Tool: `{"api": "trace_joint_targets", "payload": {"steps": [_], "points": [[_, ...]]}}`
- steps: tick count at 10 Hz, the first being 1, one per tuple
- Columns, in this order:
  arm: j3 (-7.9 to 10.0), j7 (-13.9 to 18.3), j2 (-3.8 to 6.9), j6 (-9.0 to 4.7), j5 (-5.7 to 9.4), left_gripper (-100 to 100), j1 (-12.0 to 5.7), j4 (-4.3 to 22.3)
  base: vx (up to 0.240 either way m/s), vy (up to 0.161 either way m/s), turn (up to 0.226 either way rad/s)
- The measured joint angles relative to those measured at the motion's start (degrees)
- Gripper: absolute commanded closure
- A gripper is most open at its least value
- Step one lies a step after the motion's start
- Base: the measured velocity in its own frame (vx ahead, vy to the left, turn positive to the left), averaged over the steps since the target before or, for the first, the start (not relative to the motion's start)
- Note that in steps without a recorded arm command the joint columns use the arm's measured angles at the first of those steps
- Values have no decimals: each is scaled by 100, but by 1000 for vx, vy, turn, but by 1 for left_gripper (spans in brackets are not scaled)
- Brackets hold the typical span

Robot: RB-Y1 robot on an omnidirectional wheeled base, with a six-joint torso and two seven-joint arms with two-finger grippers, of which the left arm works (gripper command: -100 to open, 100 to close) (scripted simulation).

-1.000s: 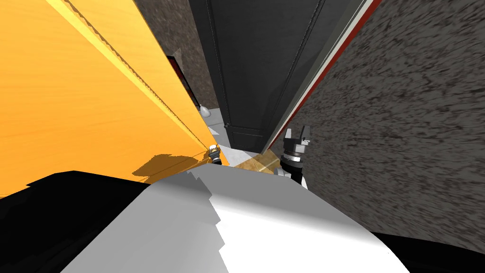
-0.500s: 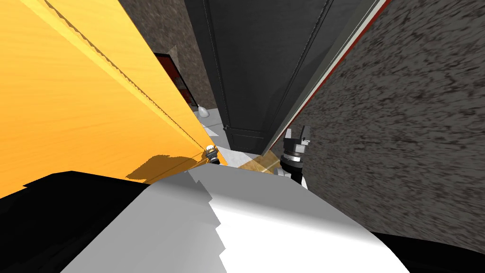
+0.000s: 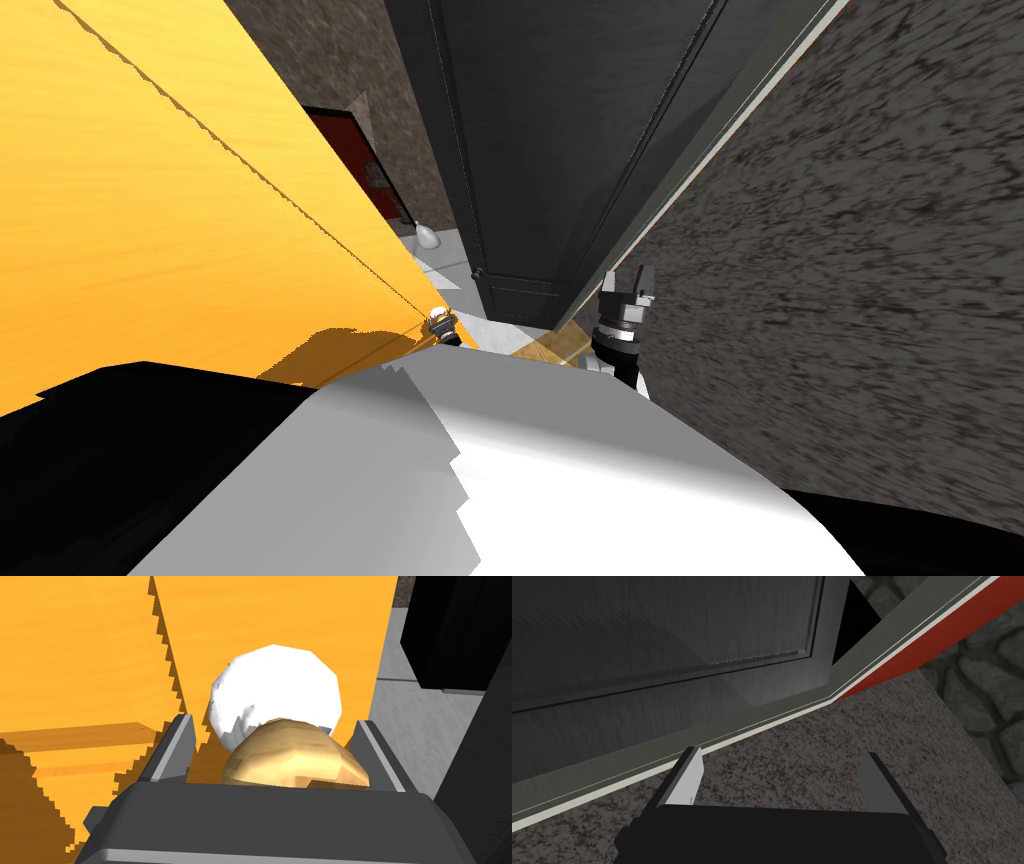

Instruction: Push the door open

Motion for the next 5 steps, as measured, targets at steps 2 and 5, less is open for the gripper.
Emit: {"api": "trace_joint_targets", "payload": {"steps": [2,5], "points": [[114,-74,-58,-27,83,100,65,-111,103,56,-12],[318,-214,-118,-29,235,100,34,-164,100,57,-14]]}}
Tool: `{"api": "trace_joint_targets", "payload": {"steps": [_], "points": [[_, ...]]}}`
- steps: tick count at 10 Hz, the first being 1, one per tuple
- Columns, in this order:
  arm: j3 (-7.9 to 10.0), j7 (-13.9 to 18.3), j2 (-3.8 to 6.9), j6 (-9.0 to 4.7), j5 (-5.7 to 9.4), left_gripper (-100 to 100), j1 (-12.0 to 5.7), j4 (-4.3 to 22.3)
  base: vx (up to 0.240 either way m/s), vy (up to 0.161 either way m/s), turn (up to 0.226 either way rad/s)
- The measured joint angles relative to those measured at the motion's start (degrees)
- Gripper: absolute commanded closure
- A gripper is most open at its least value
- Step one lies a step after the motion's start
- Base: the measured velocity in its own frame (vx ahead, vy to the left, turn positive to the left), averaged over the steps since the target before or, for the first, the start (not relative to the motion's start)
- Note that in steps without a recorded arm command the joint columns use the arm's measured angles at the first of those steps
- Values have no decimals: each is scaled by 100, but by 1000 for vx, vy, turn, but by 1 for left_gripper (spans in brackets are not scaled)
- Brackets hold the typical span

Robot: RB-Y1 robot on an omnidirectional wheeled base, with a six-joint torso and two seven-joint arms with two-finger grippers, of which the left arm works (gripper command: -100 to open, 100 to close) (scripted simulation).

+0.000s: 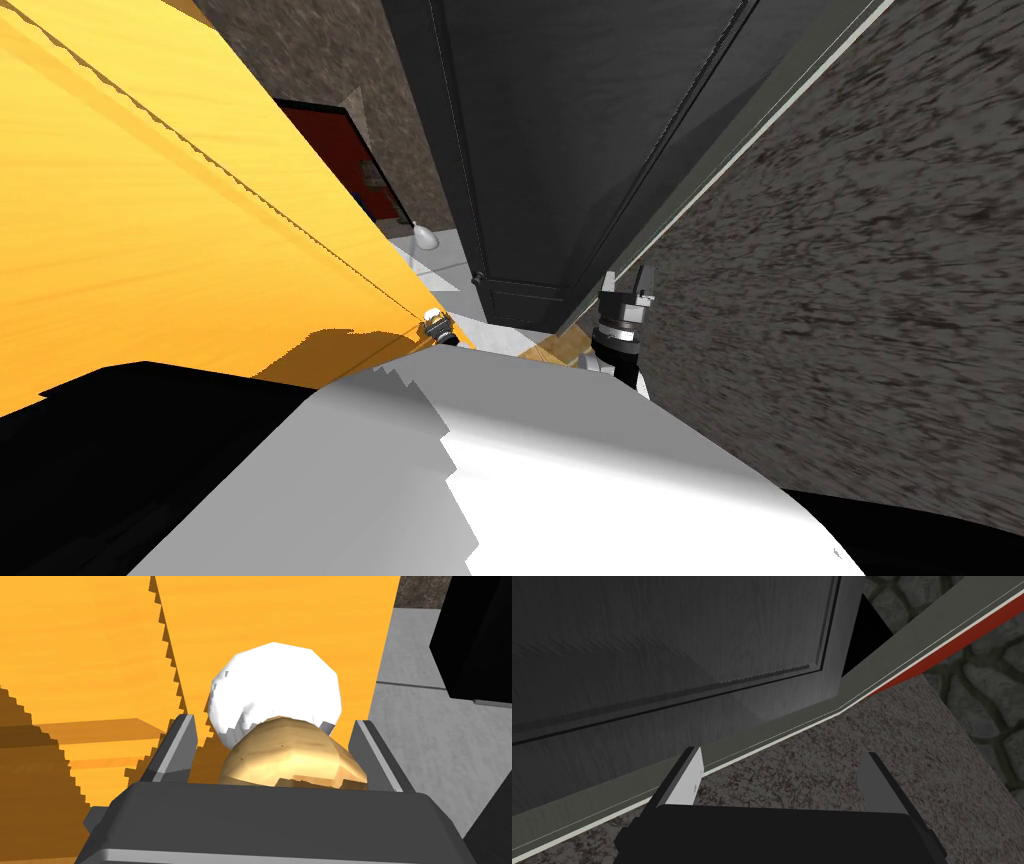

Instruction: Push the door open

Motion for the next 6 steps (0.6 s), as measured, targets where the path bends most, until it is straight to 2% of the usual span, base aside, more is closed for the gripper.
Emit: {"api": "trace_joint_targets", "payload": {"steps": [1,6], "points": [[64,53,34,-82,33,100,-145,218,106,60,-40],[443,-95,-210,-242,292,100,-99,126,135,77,-10]]}}
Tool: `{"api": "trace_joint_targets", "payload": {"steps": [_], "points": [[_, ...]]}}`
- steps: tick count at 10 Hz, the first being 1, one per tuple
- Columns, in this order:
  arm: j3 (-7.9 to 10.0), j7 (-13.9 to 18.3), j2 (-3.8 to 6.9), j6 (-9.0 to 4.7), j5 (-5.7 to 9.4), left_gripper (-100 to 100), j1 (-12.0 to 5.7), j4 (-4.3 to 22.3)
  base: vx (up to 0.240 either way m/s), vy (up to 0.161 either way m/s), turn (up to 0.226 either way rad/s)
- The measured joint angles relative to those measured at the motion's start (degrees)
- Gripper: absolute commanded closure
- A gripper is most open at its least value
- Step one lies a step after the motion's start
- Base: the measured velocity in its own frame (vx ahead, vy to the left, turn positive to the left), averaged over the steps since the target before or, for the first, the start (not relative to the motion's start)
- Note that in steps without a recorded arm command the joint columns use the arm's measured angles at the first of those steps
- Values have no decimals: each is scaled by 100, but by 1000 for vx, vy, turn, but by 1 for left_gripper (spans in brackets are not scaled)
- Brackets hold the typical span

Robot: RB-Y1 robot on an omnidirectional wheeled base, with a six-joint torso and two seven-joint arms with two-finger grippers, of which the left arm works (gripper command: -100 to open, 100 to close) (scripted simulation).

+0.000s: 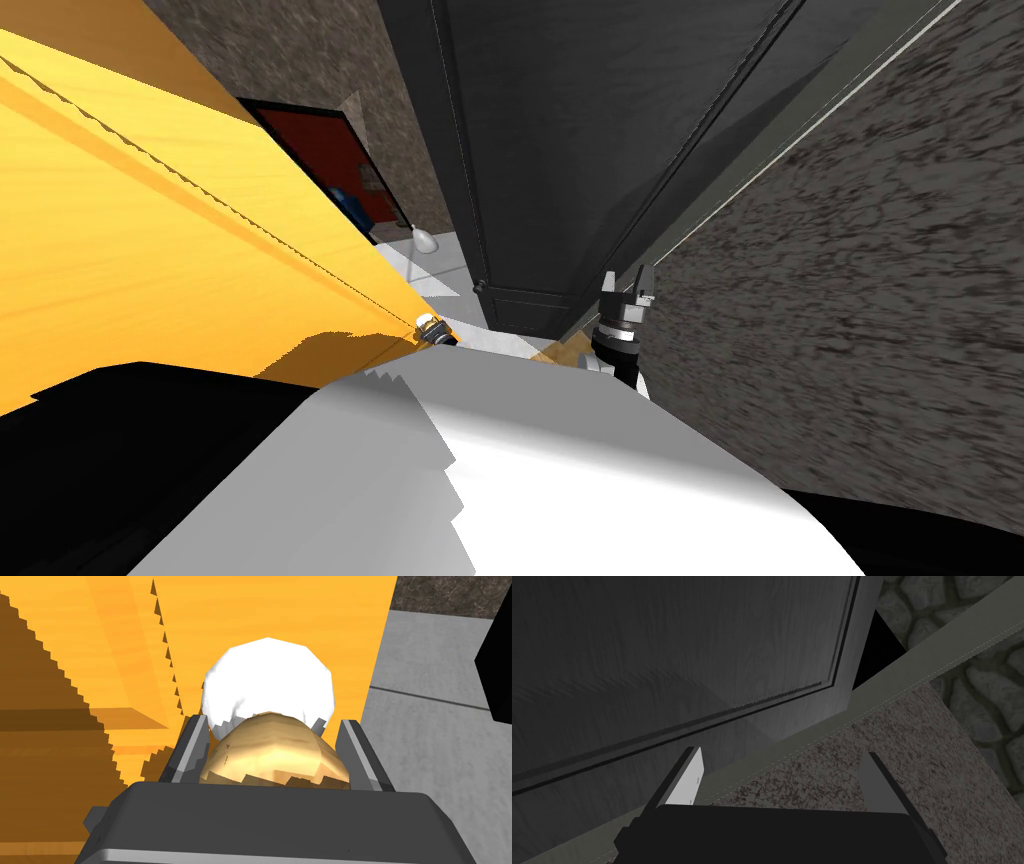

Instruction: Push the door open

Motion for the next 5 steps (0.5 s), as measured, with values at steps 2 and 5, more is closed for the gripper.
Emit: {"api": "trace_joint_targets", "payload": {"steps": [2,5], "points": [[172,-65,-67,-74,108,100,-93,85,158,80,2],[327,-21,-41,-254,228,100,-231,356,53,133,-113]]}}
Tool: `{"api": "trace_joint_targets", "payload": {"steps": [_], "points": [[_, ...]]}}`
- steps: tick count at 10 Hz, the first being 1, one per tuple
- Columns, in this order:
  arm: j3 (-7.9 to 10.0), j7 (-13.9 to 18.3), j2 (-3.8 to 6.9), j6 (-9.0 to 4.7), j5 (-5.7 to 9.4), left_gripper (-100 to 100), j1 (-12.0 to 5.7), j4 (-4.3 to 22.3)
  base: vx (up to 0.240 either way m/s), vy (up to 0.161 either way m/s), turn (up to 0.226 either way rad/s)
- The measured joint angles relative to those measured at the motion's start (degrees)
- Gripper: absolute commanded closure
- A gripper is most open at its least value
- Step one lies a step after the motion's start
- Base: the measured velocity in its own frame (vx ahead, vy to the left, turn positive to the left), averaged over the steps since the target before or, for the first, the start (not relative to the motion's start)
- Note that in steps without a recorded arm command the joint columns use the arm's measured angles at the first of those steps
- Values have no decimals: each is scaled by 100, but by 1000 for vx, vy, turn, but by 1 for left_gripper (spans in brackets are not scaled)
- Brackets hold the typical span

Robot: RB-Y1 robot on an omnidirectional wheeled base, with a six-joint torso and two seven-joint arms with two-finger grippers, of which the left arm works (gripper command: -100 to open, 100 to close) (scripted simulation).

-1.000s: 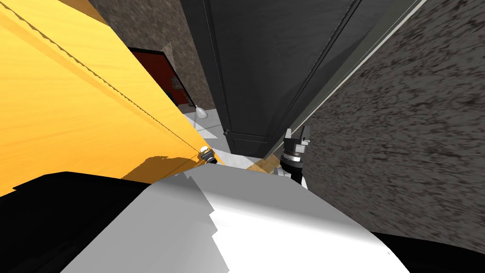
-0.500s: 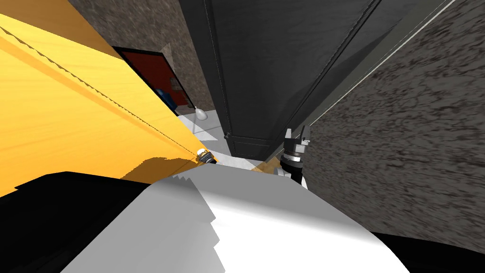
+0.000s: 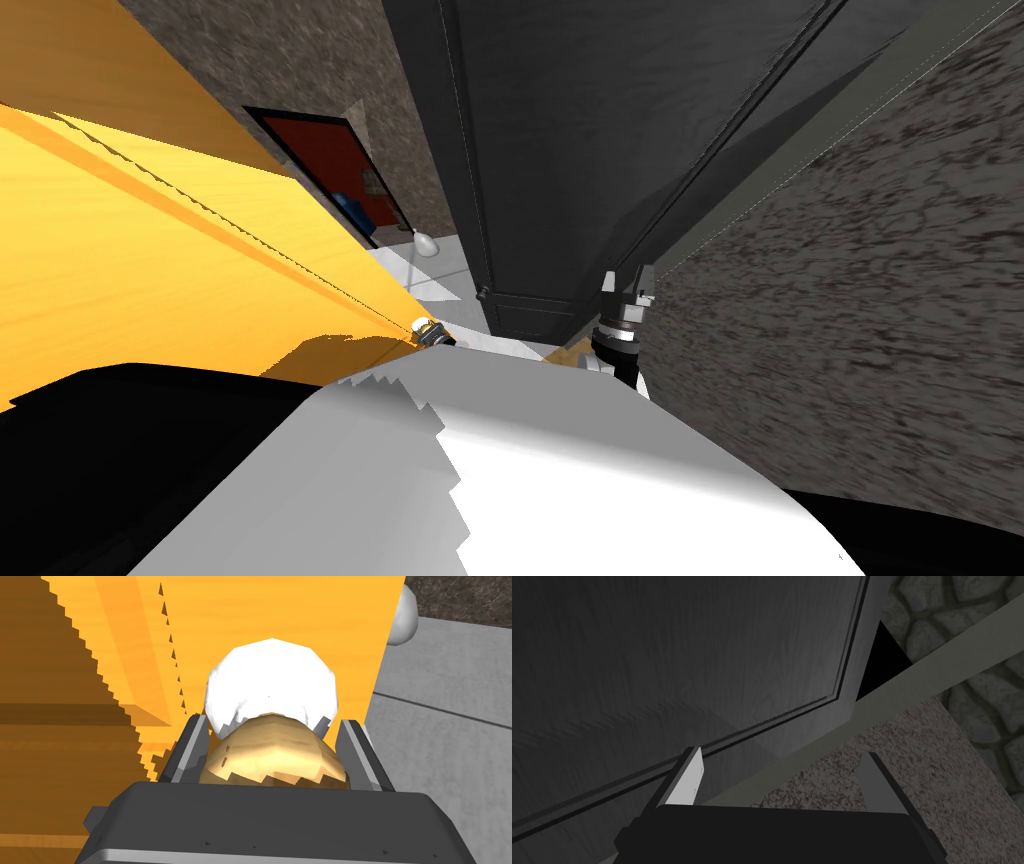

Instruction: Push the door open

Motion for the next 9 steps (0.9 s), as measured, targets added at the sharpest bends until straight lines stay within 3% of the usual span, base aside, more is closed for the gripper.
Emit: {"api": "trace_joint_targets", "payload": {"steps": [1,2,3,5,8,9], "points": [[61,-35,10,-56,81,100,28,-36,53,220,-144],[142,-10,109,-160,157,100,-108,153,41,154,-51],[168,-62,100,-185,183,100,-49,-19,59,145,-135],[343,-205,131,-288,366,100,-66,-124,24,146,-99],[512,-201,243,-497,526,100,-219,102,29,107,-87],[554,-242,212,-561,571,100,-190,48,25,106,-97]]}}
